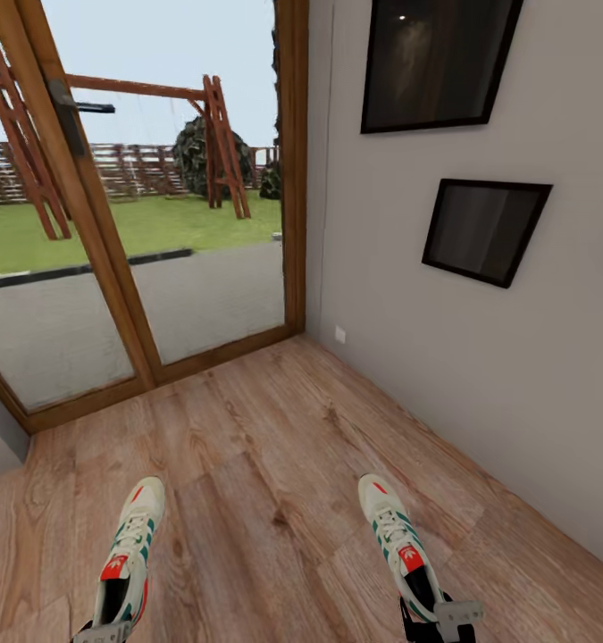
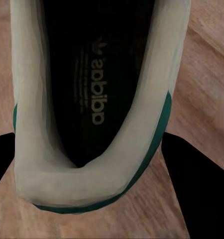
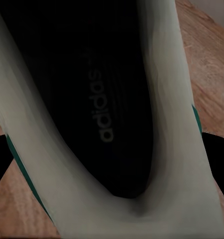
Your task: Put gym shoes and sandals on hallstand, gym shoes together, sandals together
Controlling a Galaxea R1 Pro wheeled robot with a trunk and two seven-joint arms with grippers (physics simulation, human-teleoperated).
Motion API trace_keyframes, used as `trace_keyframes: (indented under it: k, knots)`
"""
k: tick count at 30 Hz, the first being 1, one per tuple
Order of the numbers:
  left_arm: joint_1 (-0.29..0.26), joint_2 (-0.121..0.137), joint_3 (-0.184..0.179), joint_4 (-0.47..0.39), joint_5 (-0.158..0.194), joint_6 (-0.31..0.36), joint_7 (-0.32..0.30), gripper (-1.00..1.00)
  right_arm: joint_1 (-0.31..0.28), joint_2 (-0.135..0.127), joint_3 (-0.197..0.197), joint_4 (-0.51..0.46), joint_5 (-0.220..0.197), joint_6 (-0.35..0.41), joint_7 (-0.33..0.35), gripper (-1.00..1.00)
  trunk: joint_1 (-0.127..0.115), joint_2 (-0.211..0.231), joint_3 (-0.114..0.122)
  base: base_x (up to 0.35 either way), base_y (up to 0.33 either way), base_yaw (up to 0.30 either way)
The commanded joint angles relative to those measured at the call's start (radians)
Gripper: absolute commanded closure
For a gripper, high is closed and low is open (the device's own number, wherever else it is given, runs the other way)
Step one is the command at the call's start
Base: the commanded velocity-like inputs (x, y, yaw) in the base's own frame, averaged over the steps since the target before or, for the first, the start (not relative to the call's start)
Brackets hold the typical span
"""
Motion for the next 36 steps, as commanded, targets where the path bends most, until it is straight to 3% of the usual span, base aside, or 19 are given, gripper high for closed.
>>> trace_keyframes:
  k: [1,5,11,36]
  knots:
    - [0.000,-0.001,0.009,0.006,-0.011,-0.017,-0.005,1.00,-0.001,0.001,-0.007,0.001,0.008,-0.004,0.002,1.00,0.000,0.000,-0.001,0.000,0.000,-0.282]
    - [0.001,-0.001,0.007,0.016,-0.029,-0.032,-0.006,1.00,-0.001,0.001,-0.007,0.001,0.008,-0.004,0.002,1.00,0.000,0.000,-0.001,0.000,0.000,-0.282]
    - [0.001,-0.002,0.008,0.023,-0.101,-0.035,-0.003,1.00,-0.001,0.001,-0.007,0.001,0.008,-0.004,0.002,1.00,0.000,0.000,-0.001,0.000,0.000,-0.282]
    - [0.001,-0.001,0.010,0.023,-0.101,-0.032,0.000,1.00,-0.001,0.002,-0.006,0.002,0.008,-0.004,0.002,1.00,0.000,0.000,-0.001,0.000,0.000,-0.282]
